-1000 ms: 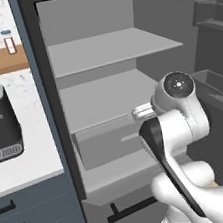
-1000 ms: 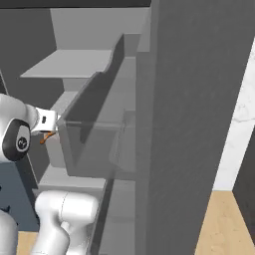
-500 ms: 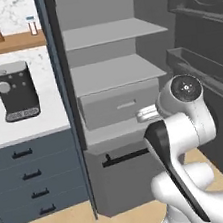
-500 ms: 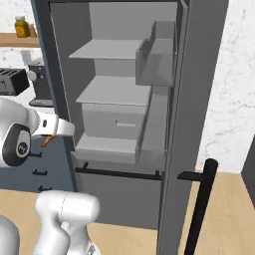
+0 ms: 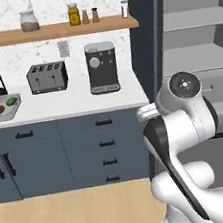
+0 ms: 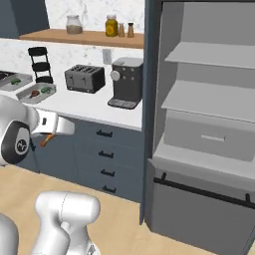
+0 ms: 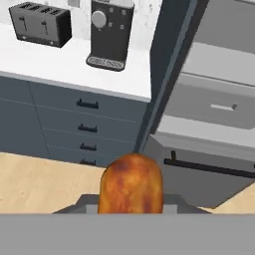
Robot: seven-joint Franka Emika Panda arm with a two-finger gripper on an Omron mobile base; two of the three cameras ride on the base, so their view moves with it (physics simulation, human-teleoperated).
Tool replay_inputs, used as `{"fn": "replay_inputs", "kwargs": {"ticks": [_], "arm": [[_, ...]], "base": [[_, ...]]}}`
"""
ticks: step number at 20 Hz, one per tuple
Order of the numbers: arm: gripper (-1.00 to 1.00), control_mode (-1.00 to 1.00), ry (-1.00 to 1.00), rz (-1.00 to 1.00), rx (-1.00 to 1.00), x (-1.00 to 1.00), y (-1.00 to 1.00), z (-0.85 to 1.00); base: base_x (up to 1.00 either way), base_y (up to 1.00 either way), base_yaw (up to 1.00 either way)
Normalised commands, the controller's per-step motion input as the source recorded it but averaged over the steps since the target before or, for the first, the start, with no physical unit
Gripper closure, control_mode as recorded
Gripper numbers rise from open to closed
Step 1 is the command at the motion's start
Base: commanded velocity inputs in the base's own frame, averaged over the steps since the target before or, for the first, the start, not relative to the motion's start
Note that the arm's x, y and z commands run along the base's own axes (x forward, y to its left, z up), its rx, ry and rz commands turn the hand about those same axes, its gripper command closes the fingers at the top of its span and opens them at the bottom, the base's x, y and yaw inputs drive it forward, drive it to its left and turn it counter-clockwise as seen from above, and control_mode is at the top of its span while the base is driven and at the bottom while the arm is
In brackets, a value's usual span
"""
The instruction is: Place one broccoli and one chicken drumstick in each tupperware on the nearby counter, to pack two identical lunches.
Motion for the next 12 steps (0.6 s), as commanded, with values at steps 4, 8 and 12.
{"fn": "replay_inputs", "kwargs": {"ticks": [4, 8, 12], "arm": [[1.0, 1.0, 0.0, 0.0, 0.0, 0.0, 0.0, 0.0], [1.0, 1.0, 0.0, 0.0, 0.0, 0.0, 0.0, 0.0], [1.0, 1.0, 0.0, 0.0, 0.0, 0.0, 0.0, 0.0]], "base": [[0.42, 1.0, 0.42], [0.97, 1.0, 0.31], [1.0, 1.0, 0.21]]}}
